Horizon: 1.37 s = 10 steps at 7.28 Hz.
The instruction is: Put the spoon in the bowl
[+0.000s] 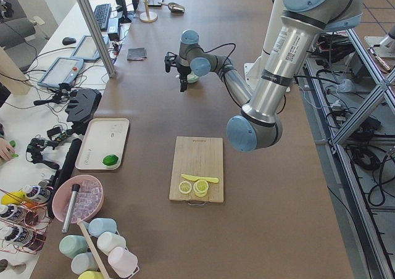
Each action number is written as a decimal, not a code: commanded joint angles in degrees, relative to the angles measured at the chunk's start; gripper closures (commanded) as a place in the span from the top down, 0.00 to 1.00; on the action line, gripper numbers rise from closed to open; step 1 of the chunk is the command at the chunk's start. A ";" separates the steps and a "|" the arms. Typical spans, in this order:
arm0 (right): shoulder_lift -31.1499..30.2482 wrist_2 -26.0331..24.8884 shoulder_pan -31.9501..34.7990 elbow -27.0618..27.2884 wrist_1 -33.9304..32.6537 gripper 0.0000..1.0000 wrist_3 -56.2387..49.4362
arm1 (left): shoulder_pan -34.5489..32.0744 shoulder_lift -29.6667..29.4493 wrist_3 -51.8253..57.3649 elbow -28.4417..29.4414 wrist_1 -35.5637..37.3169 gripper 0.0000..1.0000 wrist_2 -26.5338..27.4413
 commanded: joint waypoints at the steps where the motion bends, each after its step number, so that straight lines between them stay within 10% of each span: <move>1: -0.22 -0.53 0.00 -0.45 0.00 1.00 -0.08 | -16.00 13.52 31.50 -6.10 6.80 0.97 -8.68; 5: -0.31 -0.45 0.00 -1.33 -0.09 1.00 -0.79 | -43.88 26.22 76.49 5.55 6.54 0.98 -19.77; 10: -0.49 0.34 0.00 -1.33 -0.18 1.00 -0.70 | -48.24 32.21 84.02 9.35 5.83 0.98 -19.26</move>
